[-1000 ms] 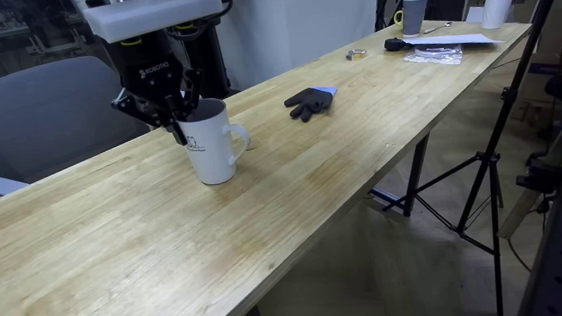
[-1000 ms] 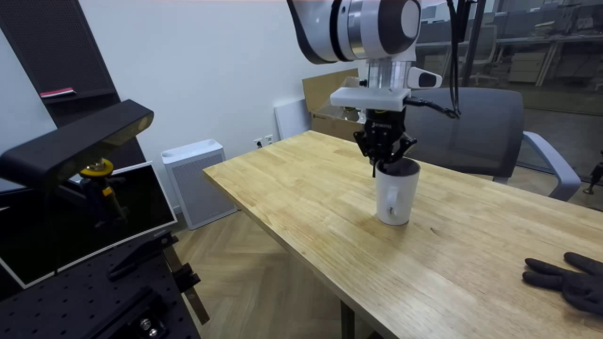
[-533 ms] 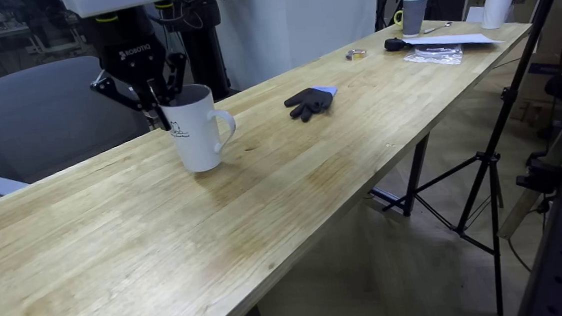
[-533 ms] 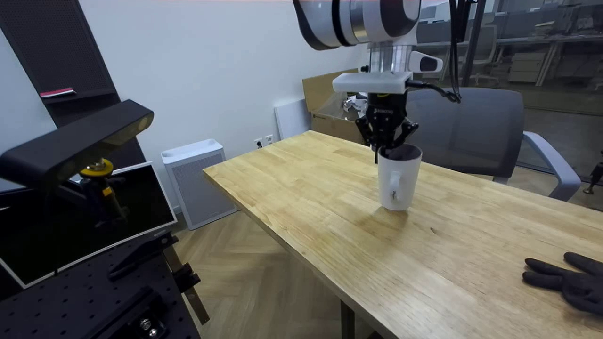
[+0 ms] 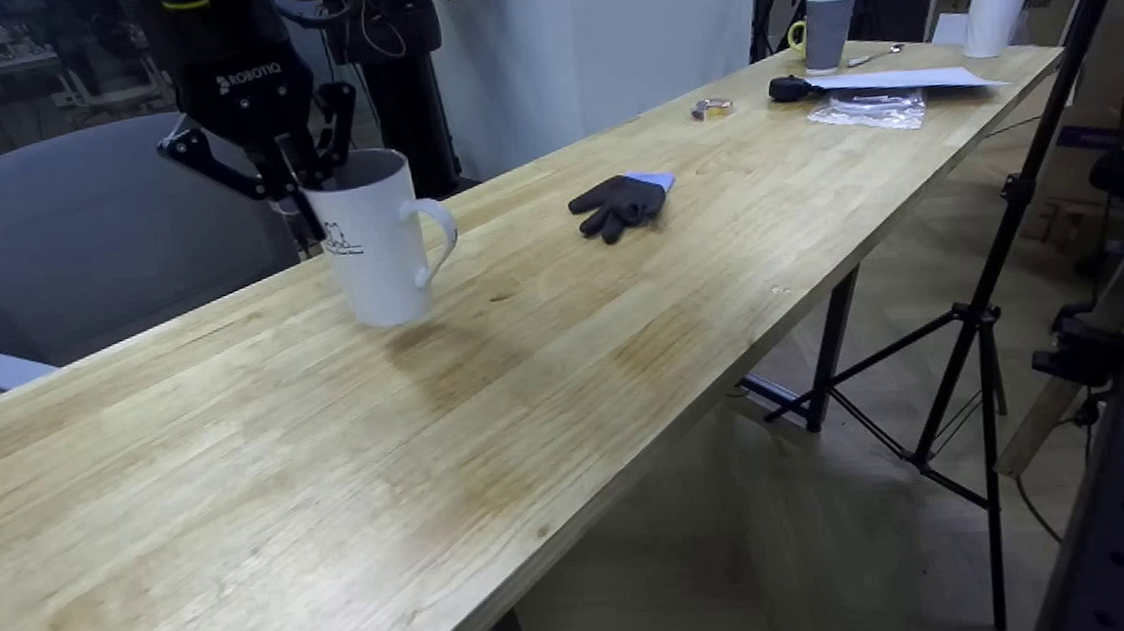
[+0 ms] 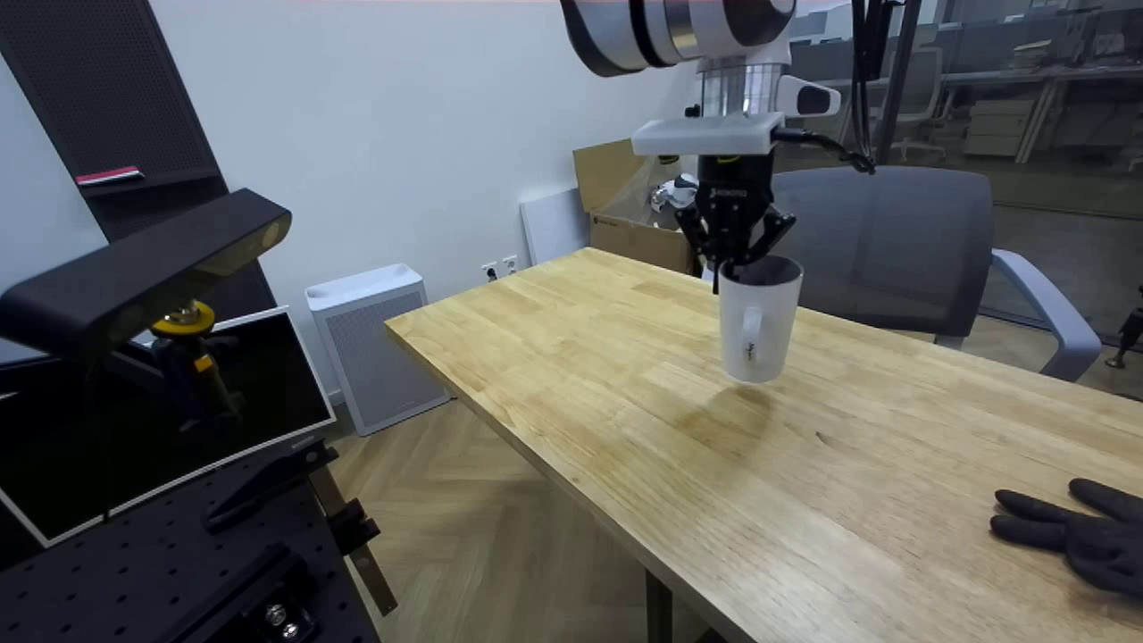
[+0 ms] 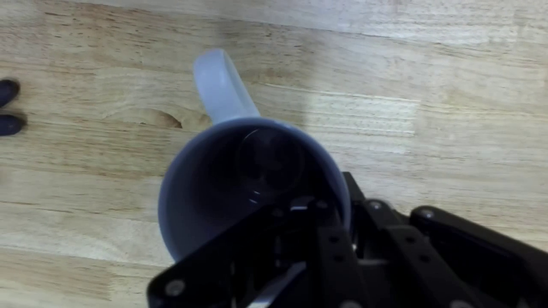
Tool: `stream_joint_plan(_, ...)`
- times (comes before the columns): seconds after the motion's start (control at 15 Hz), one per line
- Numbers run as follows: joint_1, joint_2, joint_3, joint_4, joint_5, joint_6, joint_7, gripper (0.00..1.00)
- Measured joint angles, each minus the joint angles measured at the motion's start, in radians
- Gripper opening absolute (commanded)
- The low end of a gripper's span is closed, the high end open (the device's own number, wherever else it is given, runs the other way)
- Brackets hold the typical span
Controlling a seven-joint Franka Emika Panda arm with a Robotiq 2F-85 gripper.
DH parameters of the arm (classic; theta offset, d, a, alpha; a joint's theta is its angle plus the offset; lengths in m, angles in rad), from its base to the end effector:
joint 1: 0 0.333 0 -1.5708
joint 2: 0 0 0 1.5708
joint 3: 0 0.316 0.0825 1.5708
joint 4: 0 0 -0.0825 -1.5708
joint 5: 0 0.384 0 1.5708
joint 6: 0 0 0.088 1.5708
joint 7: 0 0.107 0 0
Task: Move the mug to the right
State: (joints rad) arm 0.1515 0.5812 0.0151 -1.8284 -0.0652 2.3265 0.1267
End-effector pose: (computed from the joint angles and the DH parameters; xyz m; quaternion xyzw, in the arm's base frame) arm 0.6307 0.1044 0.2074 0.9981 0.0422 -0.0383 0.0244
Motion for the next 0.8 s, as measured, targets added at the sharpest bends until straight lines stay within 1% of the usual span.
stream_joint_plan(0.4,-0.012,-0.019,-0.037,-0.013,-0.014,-0.006,0.001,0.02)
stream_joint_plan(0.8,-0.042,-0.057,-0.065,-0.056,-0.015,-0.004,0.001,0.02)
